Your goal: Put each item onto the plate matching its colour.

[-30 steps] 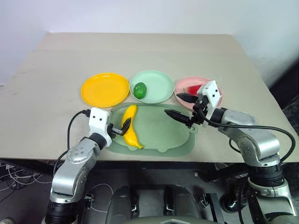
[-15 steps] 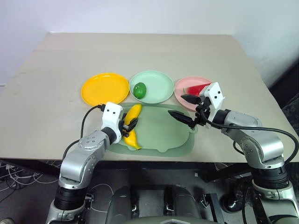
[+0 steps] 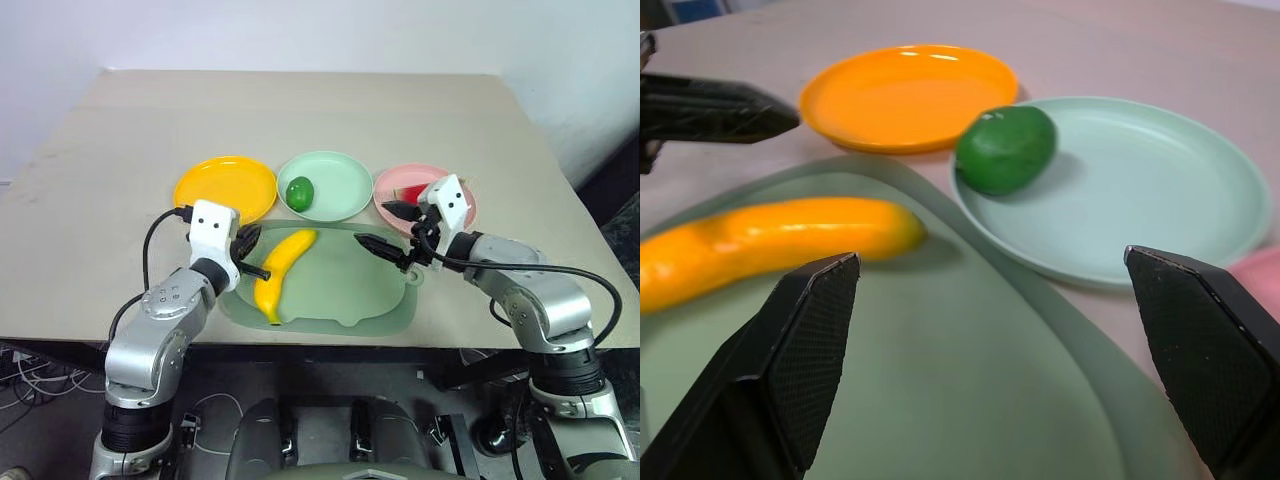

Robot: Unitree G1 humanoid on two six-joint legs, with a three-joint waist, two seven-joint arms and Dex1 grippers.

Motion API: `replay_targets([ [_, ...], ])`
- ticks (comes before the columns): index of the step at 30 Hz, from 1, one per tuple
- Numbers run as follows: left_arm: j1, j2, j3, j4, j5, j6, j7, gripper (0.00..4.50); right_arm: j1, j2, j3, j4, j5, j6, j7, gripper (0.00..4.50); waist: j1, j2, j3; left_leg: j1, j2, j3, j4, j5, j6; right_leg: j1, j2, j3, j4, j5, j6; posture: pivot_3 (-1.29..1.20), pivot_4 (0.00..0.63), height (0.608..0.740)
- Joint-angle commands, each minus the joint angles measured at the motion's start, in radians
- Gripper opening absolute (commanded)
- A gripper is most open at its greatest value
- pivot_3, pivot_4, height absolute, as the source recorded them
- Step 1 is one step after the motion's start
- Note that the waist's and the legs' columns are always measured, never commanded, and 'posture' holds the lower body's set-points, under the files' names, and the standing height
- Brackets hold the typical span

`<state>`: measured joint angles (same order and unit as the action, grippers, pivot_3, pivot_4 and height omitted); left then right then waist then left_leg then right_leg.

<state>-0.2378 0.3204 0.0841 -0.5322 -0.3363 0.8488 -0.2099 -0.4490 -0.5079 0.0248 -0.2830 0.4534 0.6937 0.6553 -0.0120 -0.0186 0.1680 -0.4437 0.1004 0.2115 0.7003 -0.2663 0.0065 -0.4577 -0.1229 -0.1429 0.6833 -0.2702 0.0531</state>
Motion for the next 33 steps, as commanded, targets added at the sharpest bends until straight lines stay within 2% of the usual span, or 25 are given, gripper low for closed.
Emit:
replay_targets([
  [1, 0.008, 0.022, -0.012, -0.005, -0.025, -0.015, -0.057, 0.14, -0.026, 0.006, -0.01, -0.002, 0.0, -0.028, 0.006, 4.5, -0.001, 0.0, 0.0, 0.0, 0.0, 0.0, 0.0, 0.0, 0.0, 0.0, 0.0, 0.0, 0.0, 0.0, 0.0, 0.0, 0.15, 0.695],
  [2, 0.011, 0.027, -0.016, -0.008, -0.038, -0.01, -0.076, 0.14, -0.027, 0.005, -0.007, 0.004, -0.006, -0.032, 0.006, 4.5, -0.001, 0.0, 0.0, 0.0, 0.0, 0.0, 0.0, 0.0, 0.0, 0.0, 0.0, 0.0, 0.0, 0.0, 0.0, 0.0, 0.15, 0.695],
  [5, 0.007, 0.01, 0.004, -0.02, -0.071, 0.0, -0.079, 0.71, -0.026, 0.004, -0.005, 0.011, -0.016, -0.042, 0.007, 4.5, 0.0, 0.0, 0.0, 0.0, 0.0, 0.0, 0.0, 0.0, 0.0, 0.0, 0.0, 0.0, 0.0, 0.0, 0.0, 0.0, 0.15, 0.695],
  [10, 0.014, 0.038, -0.023, -0.033, -0.08, 0.016, -0.101, 2.44, -0.021, 0.003, -0.002, 0.005, -0.022, -0.045, 0.008, 4.5, -0.002, 0.0, 0.0, 0.0, 0.0, 0.0, 0.0, 0.0, 0.0, 0.0, 0.0, 0.0, 0.0, 0.0, 0.0, 0.0, 0.15, 0.695],
  [16, -0.005, 0.019, -0.05, -0.012, -0.035, 0.04, -0.03, 4.48, -0.012, -0.005, -0.01, -0.002, -0.023, -0.037, 0.006, 4.5, 0.0, 0.0, 0.0, 0.0, 0.0, 0.0, 0.0, 0.0, 0.0, 0.0, 0.0, 0.0, 0.0, 0.0, 0.0, 0.0, 0.15, 0.695],
  [25, -0.074, 0.037, -0.096, 0.036, -0.086, 0.196, -0.072, 4.48, -0.01, -0.011, -0.017, -0.002, -0.023, -0.016, -0.006, 4.5, 0.0, 0.0, 0.0, 0.0, 0.0, 0.0, 0.0, 0.0, 0.0, 0.0, 0.0, 0.0, 0.0, 0.0, 0.0, 0.0, 0.15, 0.695],
  [33, -0.16, 0.036, -0.159, 0.095, -0.056, 0.328, -0.05, 4.48, -0.018, -0.004, -0.018, -0.006, -0.017, 0.035, -0.035, 4.5, 0.001, 0.0, 0.0, 0.0, 0.0, 0.0, 0.0, 0.0, 0.0, 0.0, 0.0, 0.0, 0.001, 0.0, 0.0, 0.0, 0.15, 0.695],
])
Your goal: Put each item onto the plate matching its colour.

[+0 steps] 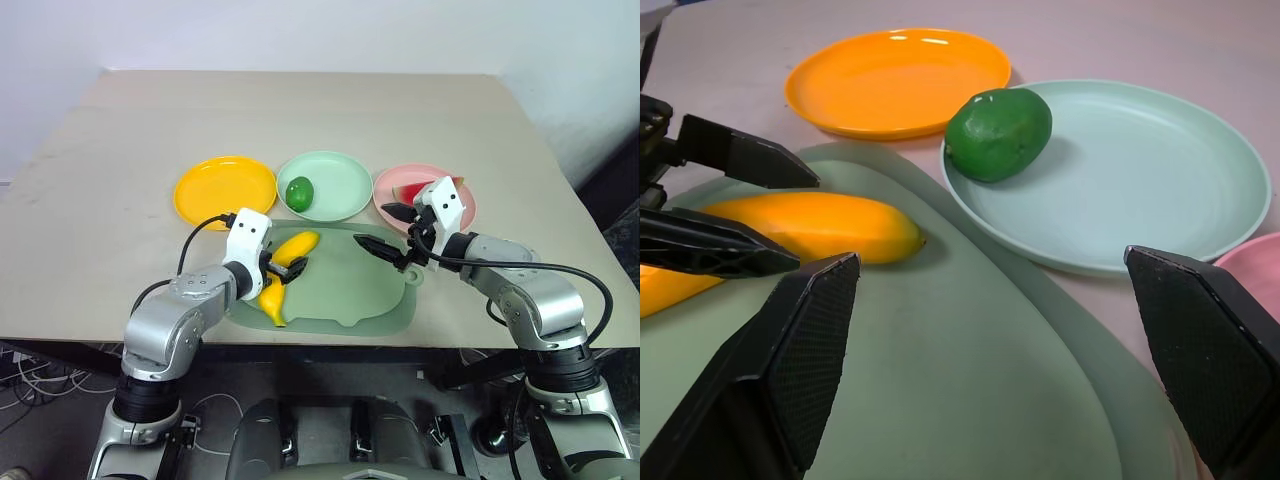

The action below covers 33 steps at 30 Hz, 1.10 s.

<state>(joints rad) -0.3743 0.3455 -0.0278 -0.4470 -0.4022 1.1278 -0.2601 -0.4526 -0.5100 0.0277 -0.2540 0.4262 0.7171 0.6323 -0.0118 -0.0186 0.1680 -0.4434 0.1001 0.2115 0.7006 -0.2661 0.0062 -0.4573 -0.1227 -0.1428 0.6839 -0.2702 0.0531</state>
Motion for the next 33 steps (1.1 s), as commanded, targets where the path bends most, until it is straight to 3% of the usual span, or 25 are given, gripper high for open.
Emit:
replay_targets([
  [1, -0.022, 0.032, -0.076, 0.007, 0.03, 0.027, -0.007, 4.48, -0.014, -0.001, -0.021, -0.037, 0.011, 0.016, -0.015, 4.5, 0.001, 0.0, 0.0, 0.0, 0.0, 0.0, 0.0, 0.0, 0.0, 0.0, 0.0, 0.0, 0.0, 0.0, 0.0, 0.0, 0.15, 0.695],
  [4, -0.013, 0.043, -0.088, -0.007, 0.043, 0.033, 0.007, 3.86, -0.015, 0.002, -0.025, -0.04, 0.015, 0.03, -0.024, 4.5, 0.0, 0.0, 0.0, 0.0, 0.0, 0.0, 0.0, 0.0, 0.0, 0.0, 0.0, 0.0, 0.0, 0.0, 0.0, 0.0, 0.15, 0.695],
  [10, -0.009, 0.052, -0.095, -0.025, 0.051, 0.026, 0.001, 1.81, -0.016, 0.005, -0.02, -0.033, 0.01, 0.033, -0.032, 4.5, -0.001, 0.0, 0.0, 0.0, 0.0, 0.0, 0.0, 0.0, 0.0, 0.0, 0.0, 0.0, 0.0, 0.0, 0.0, 0.0, 0.15, 0.695],
  [18, -0.028, -0.098, 0.126, -0.016, -0.02, -0.203, -0.001, 1.76, -0.018, 0.014, -0.02, -0.024, 0.002, 0.009, -0.034, 4.5, -0.001, 0.0, 0.0, 0.0, 0.0, 0.0, 0.0, 0.0, 0.0, 0.0, 0.0, 0.0, 0.0, 0.0, 0.0, 0.0, 0.15, 0.695],
  [23, -0.11, -0.112, 0.185, 0.031, -0.027, -0.236, 0.023, 1.76, -0.025, 0.023, -0.016, -0.02, 0.002, 0.003, -0.034, 4.5, -0.001, 0.0, 0.0, 0.0, 0.0, 0.0, 0.0, 0.0, 0.0, 0.0, 0.0, 0.0, 0.0, 0.0, 0.0, 0.0, 0.15, 0.695],
  [33, -0.418, -0.068, 0.283, 0.493, 0.098, -0.225, 0.234, 1.76, -0.044, 0.043, 0.001, 0.013, -0.014, -0.015, -0.028, 4.5, -0.001, 0.0, 0.0, -0.001, 0.0, 0.0, 0.0, 0.0, 0.0, -0.001, 0.0, 0.0, 0.0, 0.0, 0.0, 0.0, 0.15, 0.695],
])
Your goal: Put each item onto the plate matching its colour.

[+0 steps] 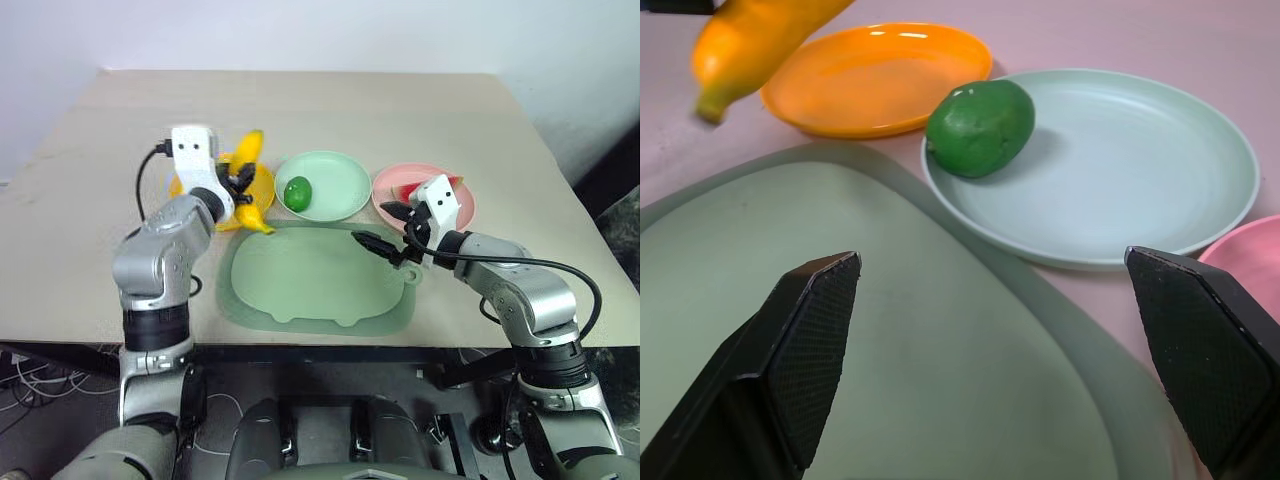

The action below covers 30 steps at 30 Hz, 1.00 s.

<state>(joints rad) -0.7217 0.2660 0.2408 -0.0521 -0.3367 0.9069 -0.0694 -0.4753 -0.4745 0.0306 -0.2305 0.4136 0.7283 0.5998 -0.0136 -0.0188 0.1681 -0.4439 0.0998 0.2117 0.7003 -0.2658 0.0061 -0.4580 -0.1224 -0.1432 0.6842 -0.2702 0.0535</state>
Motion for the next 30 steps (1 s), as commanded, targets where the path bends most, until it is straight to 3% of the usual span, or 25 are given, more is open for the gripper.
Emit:
replay_targets([
  [1, -0.096, 0.011, 0.033, 0.144, 0.036, -0.005, 0.065, 1.76, -0.022, 0.007, -0.002, -0.009, -0.004, -0.028, 0.006, 4.5, 0.002, 0.0, 0.0, 0.0, 0.0, 0.0, 0.0, 0.0, 0.0, 0.0, 0.0, 0.0, 0.0, 0.0, 0.0, 0.0, 0.15, 0.695],
  [11, -0.192, 0.069, 0.028, 0.446, 0.113, -0.138, 0.094, 1.76, -0.031, 0.01, -0.002, 0.012, -0.018, -0.042, 0.006, 4.5, -0.002, -0.001, 0.0, 0.0, 0.0, 0.0, 0.0, 0.0, -0.001, 0.0, 0.0, 0.0, 0.0, 0.0, 0.0, 0.0, 0.15, 0.695],
  [15, -0.193, 0.067, 0.023, 0.444, 0.114, -0.16, 0.088, 3.0, -0.033, 0.015, 0.001, 0.02, -0.027, -0.051, 0.005, 4.5, -0.001, -0.001, 0.001, -0.001, 0.0, 0.001, 0.0, 0.0, -0.001, -0.001, 0.0, 0.0, 0.0, 0.0, 0.0, 0.0, 0.15, 0.695],
  [19, -0.147, 0.079, -0.022, 0.379, 0.122, -0.181, 0.026, 4.37, -0.03, 0.017, 0.0, 0.016, -0.028, -0.049, 0.009, 4.5, -0.002, -0.001, 0.001, -0.001, 0.0, 0.001, 0.0, 0.0, -0.001, -0.001, 0.0, 0.0, 0.001, 0.0, 0.0, 0.0, 0.15, 0.695],
  [26, 0.158, 0.126, -0.088, 0.008, 0.093, -0.358, -0.196, 4.37, -0.009, 0.037, -0.018, -0.008, -0.002, -0.052, 0.012, 4.5, -0.008, -0.001, 0.001, 0.0, 0.001, 0.002, 0.0, 0.001, -0.002, -0.002, 0.001, 0.001, 0.001, 0.0, 0.0, 0.0, 0.15, 0.695],
  [30, 0.33, 0.161, -0.097, -0.103, 0.113, -0.469, -0.269, 4.37, -0.004, 0.063, -0.033, -0.004, 0.018, -0.051, 0.0, 4.5, -0.005, -0.001, 0.001, 0.0, 0.001, 0.002, 0.0, 0.001, -0.002, -0.002, 0.001, 0.001, 0.001, 0.0, 0.0, 0.0, 0.15, 0.695],
])
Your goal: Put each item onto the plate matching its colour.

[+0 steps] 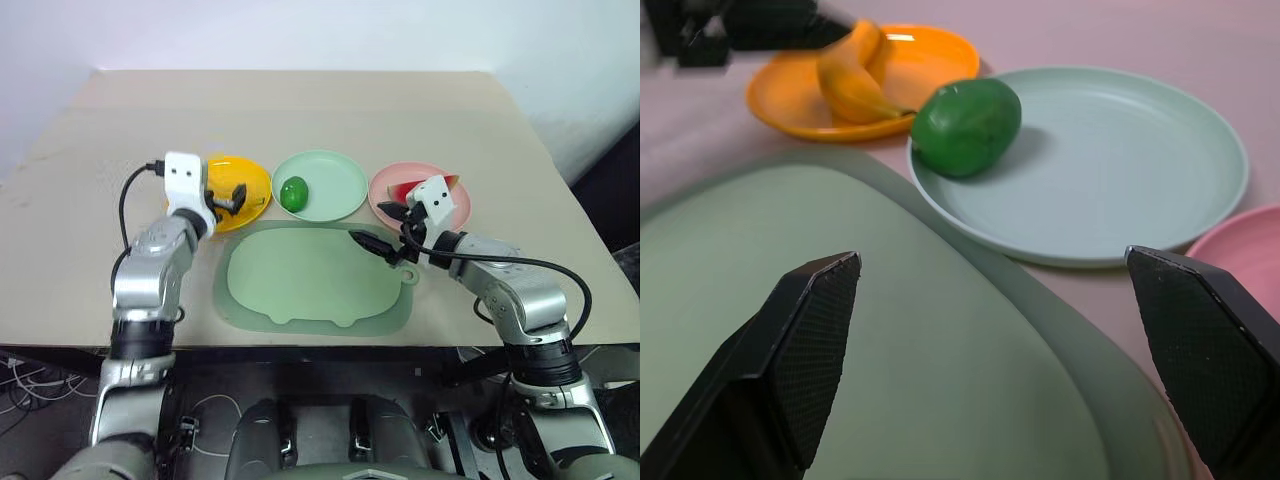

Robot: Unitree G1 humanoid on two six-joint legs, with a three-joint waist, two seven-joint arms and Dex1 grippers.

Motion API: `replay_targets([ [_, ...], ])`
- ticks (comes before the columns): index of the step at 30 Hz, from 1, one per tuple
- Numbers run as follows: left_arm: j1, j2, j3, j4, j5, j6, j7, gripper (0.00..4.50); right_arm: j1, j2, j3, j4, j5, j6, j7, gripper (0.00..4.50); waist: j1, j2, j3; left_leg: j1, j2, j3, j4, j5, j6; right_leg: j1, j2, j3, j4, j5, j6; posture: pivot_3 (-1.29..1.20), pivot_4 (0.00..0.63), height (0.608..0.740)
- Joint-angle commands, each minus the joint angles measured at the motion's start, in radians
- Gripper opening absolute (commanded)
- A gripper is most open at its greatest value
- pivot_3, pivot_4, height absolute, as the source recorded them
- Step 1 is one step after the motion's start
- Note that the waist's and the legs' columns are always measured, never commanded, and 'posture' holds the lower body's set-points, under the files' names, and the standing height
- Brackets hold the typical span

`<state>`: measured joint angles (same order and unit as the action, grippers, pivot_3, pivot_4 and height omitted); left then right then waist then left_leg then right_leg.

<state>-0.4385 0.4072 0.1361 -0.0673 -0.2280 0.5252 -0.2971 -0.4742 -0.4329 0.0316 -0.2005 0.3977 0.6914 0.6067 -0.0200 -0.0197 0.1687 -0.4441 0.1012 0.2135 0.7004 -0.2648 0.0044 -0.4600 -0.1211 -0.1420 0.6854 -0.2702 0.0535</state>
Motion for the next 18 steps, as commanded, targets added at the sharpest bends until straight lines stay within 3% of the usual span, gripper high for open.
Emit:
replay_targets([
  [1, 0.08, 0.017, 0.016, -0.109, -0.012, -0.124, -0.066, 4.37, -0.007, 0.03, -0.043, -0.033, 0.044, -0.013, -0.008, 4.5, 0.006, 0.0, 0.0, 0.0, 0.0, 0.0, 0.0, 0.0, 0.0, 0.0, 0.0, 0.0, 0.0, 0.0, 0.0, 0.0, 0.15, 0.695],
  [5, 0.211, -0.002, 0.061, -0.182, -0.109, -0.298, -0.203, 4.37, -0.004, 0.048, -0.051, -0.039, 0.046, -0.025, -0.027, 4.5, 0.008, 0.0, 0.0, 0.0, 0.0, -0.001, 0.001, 0.0, 0.001, 0.001, -0.001, 0.0, 0.0, 0.0, 0.0, 0.0, 0.15, 0.695],
  [11, 0.368, 0.009, 0.147, -0.292, -0.315, -0.328, -0.362, 4.37, 0.048, 0.047, -0.08, -0.059, 0.057, -0.067, -0.038, 4.5, 0.004, 0.0, 0.0, 0.0, 0.0, -0.001, 0.001, 0.0, 0.001, 0.001, -0.001, 0.0, 0.0, 0.0, 0.0, 0.0, 0.15, 0.695],
  [18, 0.454, 0.127, 0.209, -0.263, -0.404, -0.313, -0.513, 4.37, 0.21, -0.008, -0.132, -0.179, 0.128, -0.158, 0.077, 4.5, 0.008, 0.0, 0.0, 0.0, 0.0, -0.002, 0.0, -0.001, 0.001, 0.002, -0.001, -0.001, -0.001, 0.0, 0.0, 0.0, 0.15, 0.695],
])
